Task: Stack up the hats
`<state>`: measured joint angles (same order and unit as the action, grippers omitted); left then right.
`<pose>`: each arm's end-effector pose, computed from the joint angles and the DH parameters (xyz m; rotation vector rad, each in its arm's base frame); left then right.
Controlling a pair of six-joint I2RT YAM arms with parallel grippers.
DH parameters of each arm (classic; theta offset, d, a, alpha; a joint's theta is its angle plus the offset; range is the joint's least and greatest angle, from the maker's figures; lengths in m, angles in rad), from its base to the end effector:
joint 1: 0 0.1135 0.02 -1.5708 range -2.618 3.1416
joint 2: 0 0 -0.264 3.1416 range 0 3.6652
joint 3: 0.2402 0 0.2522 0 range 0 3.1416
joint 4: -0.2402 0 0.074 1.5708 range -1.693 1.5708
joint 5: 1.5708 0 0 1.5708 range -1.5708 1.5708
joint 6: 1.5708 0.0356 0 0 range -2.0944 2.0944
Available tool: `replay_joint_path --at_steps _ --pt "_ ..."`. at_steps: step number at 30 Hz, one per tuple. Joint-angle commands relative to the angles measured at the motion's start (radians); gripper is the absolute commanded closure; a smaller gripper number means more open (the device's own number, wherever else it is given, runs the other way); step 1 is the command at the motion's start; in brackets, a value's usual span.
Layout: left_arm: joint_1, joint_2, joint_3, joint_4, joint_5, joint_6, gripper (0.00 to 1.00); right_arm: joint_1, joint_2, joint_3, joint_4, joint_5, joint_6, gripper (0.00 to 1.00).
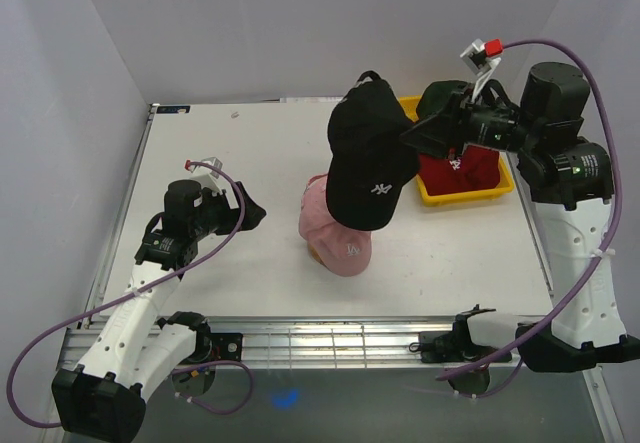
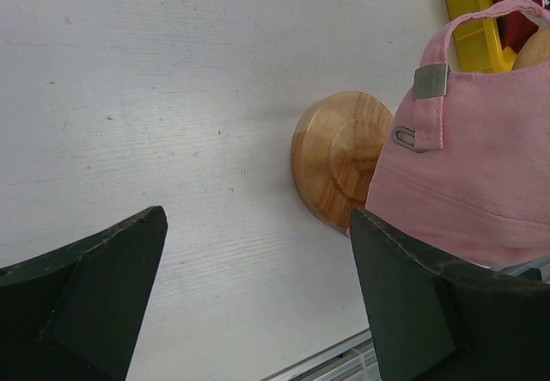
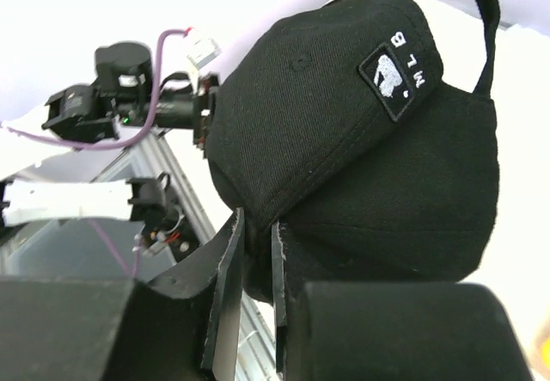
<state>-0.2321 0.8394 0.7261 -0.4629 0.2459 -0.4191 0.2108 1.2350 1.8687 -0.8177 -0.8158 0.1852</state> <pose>0.1779 -0.0510 0.2828 -0.0583 2.1964 -0.6373 0.1819 0.0654 0.5381 -0.6308 1.6882 0.9959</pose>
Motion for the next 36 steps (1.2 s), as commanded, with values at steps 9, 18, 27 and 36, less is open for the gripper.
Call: replay_joint_path --at_steps 9,18,27,36 --pt "-0.006 -0.028 0.001 0.009 -0.023 0.005 0.02 0.226 0.001 -0.045 -0.014 0.190 -0.012 0.92" --pt "-0.006 -0.034 0.004 0.001 -0.039 0.002 0.02 0.328 0.012 -0.130 -0.026 0.345 -0.024 0.92" --pt "-0.006 -0.036 0.004 0.000 -0.046 0.002 0.02 0.417 0.043 -0.220 0.035 0.359 -0.044 0.92" --pt "-0.004 -0.033 0.003 -0.002 -0.045 0.002 0.02 0.447 0.058 -0.236 0.017 0.400 -0.062 0.92"
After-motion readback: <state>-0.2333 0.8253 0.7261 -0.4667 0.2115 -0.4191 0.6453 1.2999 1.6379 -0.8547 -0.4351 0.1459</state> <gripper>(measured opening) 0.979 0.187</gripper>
